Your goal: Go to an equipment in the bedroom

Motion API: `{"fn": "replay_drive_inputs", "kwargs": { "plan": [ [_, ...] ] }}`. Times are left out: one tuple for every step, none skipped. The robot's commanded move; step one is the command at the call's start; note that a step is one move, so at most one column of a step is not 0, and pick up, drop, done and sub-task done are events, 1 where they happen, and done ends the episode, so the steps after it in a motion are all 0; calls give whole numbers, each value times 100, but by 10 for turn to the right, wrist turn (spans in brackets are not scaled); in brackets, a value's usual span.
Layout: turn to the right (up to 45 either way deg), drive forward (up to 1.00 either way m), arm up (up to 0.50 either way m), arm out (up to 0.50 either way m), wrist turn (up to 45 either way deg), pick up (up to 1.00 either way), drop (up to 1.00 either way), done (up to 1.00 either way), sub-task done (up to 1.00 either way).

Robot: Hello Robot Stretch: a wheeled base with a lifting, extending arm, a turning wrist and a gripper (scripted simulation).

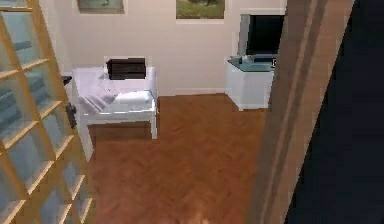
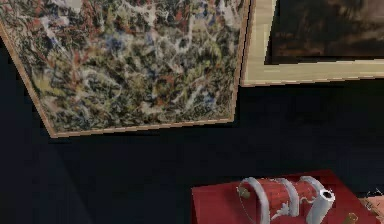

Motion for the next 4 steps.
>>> {"fn": "replay_drive_inputs", "kwargs": {
  "plan": [
    [-60, 0, 0, 0, 0, 0, 0, 0, 0],
    [0, 55, 0, 0, 0, 0, 0, 0, 0],
    [-60, 0, 0, 0, 0, 0, 0, 0, 0],
    [0, 30, 0, 0, 0, 0, 0, 0, 0]
  ]
}}
